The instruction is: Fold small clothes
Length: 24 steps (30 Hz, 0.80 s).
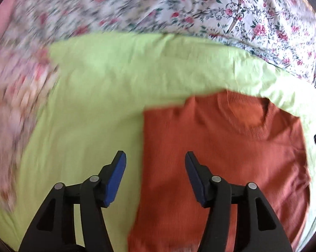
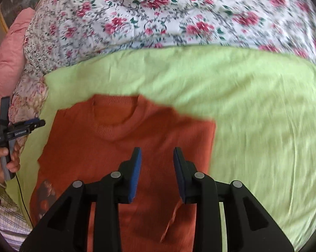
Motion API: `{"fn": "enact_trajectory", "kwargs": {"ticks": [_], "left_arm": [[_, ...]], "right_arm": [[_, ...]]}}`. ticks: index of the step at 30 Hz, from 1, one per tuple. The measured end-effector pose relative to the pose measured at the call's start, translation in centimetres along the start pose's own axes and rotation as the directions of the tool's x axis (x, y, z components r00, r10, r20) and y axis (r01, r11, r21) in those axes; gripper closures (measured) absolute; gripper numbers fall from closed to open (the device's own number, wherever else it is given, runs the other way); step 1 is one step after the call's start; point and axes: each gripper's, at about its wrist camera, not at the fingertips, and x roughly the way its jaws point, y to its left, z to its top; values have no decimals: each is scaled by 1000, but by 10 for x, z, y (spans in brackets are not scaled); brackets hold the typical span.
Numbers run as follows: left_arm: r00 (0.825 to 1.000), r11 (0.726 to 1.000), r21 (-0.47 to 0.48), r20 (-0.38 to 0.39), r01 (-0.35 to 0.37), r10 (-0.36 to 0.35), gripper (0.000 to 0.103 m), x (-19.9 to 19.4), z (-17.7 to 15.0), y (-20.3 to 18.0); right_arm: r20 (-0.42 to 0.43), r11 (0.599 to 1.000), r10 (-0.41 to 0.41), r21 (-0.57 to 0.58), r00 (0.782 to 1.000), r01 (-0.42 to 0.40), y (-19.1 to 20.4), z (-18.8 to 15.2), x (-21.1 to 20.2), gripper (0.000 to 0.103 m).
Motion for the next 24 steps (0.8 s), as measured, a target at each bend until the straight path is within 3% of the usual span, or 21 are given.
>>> {"fn": "enact_trajectory", "kwargs": {"ticks": [5,10,21,24], "left_arm": [[998,996,-86,-41,34,-37,43,-25,-104,0],[992,987,-139,-87,82,-95,43,-40,-178,-1],[987,989,-76,-94,124,-131,38,-75,-242,-4],[985,990,-69,-119,121,-128,37,-77,-256,-2]], "right_arm": [[-38,998,1,60,999,2,10,-56,-14,69],[-54,995,-12,102,998,17,22,-97,-28,68],[-47,983,-42,176,998,50,32,-174,-71,67],[-51,981,-45,187,998,54,34,-192,-80,61]]}}
